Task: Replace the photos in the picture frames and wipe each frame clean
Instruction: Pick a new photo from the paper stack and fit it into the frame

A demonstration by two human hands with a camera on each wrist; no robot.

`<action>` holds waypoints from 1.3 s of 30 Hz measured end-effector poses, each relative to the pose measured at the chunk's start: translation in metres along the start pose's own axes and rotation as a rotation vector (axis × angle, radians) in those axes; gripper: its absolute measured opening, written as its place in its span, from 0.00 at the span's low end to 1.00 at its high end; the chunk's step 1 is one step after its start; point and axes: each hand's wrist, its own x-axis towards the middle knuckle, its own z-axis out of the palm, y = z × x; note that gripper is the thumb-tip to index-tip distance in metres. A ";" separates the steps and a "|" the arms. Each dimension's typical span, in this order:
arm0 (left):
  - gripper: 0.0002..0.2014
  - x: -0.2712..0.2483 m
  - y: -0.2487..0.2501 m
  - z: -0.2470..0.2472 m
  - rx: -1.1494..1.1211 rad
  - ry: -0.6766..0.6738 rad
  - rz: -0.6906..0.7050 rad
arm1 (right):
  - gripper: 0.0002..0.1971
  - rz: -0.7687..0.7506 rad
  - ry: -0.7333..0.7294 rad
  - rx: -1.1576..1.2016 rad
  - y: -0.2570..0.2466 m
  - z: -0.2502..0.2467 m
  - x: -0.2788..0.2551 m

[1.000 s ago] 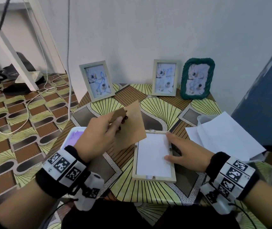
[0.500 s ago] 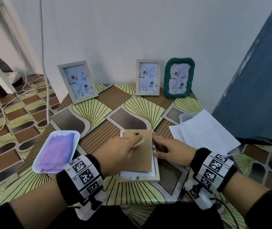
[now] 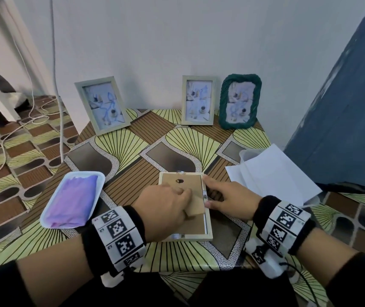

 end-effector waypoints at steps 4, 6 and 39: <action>0.32 -0.004 -0.016 0.008 -0.047 -0.123 0.075 | 0.38 -0.003 -0.022 -0.031 -0.003 -0.001 -0.001; 0.37 -0.004 -0.024 0.013 -0.076 -0.180 0.094 | 0.38 -0.008 -0.028 -0.038 -0.004 -0.001 -0.001; 0.30 0.004 -0.031 0.013 0.035 -0.199 0.171 | 0.36 -0.007 -0.125 -0.267 -0.020 -0.006 0.000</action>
